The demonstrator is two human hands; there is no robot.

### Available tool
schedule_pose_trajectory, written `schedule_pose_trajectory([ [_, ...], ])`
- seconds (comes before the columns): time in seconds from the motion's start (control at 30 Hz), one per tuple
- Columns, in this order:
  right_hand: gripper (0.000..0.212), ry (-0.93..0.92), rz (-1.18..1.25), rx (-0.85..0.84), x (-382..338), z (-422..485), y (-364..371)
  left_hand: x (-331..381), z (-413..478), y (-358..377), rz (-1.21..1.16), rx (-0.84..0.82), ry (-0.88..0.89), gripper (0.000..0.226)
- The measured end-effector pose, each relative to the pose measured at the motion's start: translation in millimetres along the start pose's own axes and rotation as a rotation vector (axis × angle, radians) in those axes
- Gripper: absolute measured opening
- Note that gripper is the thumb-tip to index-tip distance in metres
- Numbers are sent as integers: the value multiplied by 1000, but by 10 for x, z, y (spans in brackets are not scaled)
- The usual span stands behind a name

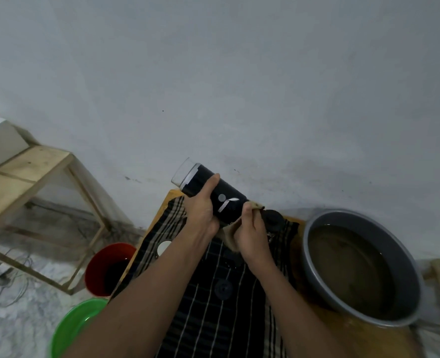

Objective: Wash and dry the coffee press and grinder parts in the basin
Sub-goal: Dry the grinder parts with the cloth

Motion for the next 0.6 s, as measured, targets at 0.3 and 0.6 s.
schedule_pose_trajectory([
  [0.3, 51, 711, 674, 60, 457, -147, 104, 165, -10, 13, 359, -198, 209, 37],
  [0.6, 38, 432, 755, 307, 426, -104, -92, 67, -101, 95, 268, -134, 154, 57],
])
Point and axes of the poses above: each hand's wrist, its own z-axis towards the middle knuckle, its own y-axis out of the palm, x = y × z, the point moved 10 cm from there along z, towards the middle knuckle, and after that the axes turned 5 degrees about z, right-handed, at the moved point
